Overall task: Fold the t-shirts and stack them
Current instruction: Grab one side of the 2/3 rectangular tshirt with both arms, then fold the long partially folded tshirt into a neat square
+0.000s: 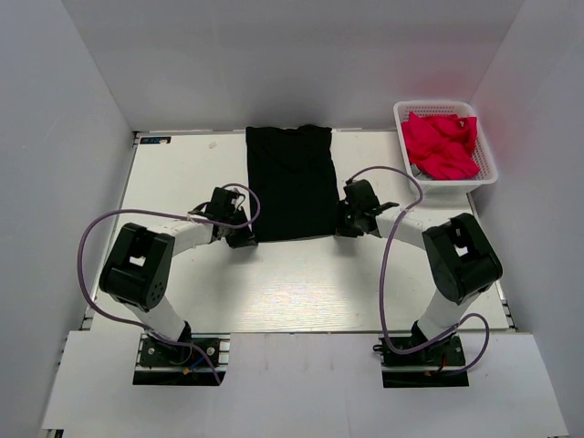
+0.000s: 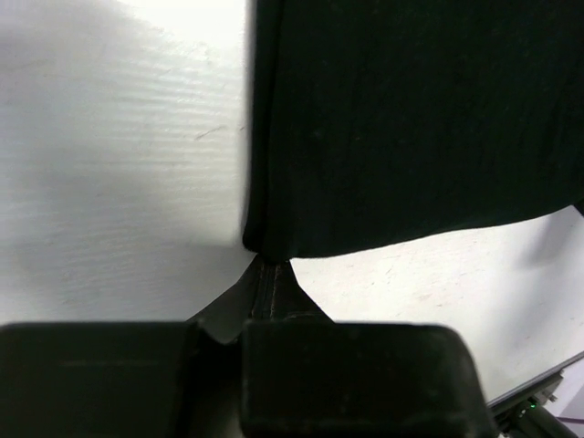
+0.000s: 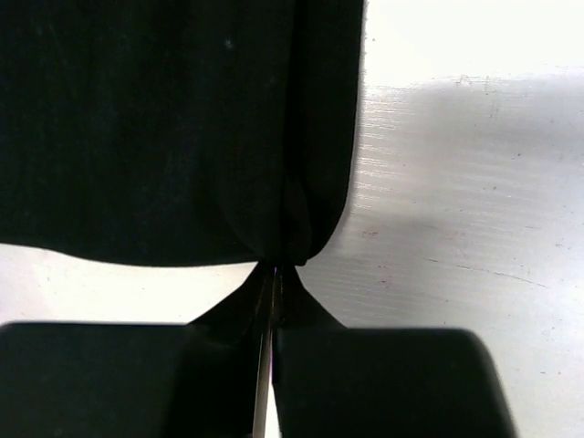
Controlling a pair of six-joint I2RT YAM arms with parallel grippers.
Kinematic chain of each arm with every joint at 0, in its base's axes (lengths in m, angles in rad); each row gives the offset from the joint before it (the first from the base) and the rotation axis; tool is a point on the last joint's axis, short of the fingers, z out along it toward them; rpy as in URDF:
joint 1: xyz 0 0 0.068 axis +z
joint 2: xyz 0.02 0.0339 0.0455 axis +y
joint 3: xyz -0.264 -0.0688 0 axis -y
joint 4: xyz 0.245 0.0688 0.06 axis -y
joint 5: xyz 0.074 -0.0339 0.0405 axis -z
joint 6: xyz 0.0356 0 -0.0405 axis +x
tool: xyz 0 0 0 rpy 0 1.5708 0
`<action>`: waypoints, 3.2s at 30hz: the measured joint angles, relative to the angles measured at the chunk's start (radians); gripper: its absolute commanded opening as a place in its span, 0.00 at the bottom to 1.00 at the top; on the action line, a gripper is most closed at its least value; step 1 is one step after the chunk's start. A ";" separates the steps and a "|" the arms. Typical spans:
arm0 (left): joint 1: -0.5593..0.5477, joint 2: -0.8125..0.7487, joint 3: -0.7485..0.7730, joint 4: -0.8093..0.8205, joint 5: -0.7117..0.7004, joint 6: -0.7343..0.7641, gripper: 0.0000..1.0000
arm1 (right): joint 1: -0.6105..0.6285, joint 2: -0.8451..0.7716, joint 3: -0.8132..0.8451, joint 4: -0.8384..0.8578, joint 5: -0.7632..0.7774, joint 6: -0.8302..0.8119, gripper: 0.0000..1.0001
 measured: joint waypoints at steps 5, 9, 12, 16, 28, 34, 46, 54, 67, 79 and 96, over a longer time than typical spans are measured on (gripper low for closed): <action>-0.006 -0.071 -0.034 -0.037 -0.008 0.003 0.00 | 0.002 -0.069 -0.062 0.000 -0.008 -0.007 0.00; -0.031 -0.214 -0.093 -0.091 0.032 0.000 0.00 | 0.016 -0.260 -0.161 -0.053 -0.051 -0.008 0.00; -0.060 -0.355 -0.130 -0.161 0.053 -0.006 0.00 | 0.037 -0.397 -0.206 -0.127 -0.072 -0.008 0.00; -0.088 -0.545 -0.151 -0.282 0.101 -0.015 0.00 | 0.061 -0.533 -0.248 -0.256 -0.129 -0.009 0.00; -0.114 -0.836 -0.105 -0.540 0.193 -0.067 0.00 | 0.086 -0.824 -0.127 -0.559 -0.179 0.022 0.00; -0.115 -0.801 -0.030 -0.516 0.146 -0.056 0.00 | 0.085 -0.731 -0.037 -0.551 -0.123 0.013 0.00; -0.104 -0.594 0.137 -0.349 -0.168 -0.038 0.00 | 0.064 -0.471 0.235 -0.463 0.116 -0.031 0.00; -0.100 -0.357 0.273 -0.291 -0.319 -0.029 0.00 | 0.022 -0.277 0.364 -0.404 0.165 -0.055 0.00; -0.064 -0.132 0.437 -0.262 -0.422 -0.014 0.00 | -0.062 0.006 0.600 -0.341 0.090 -0.130 0.00; 0.011 0.145 0.596 -0.227 -0.441 -0.003 0.00 | -0.118 0.343 0.862 -0.299 -0.035 -0.190 0.00; 0.129 0.368 0.747 -0.209 -0.380 -0.013 1.00 | -0.164 0.480 0.824 -0.027 -0.156 -0.261 0.90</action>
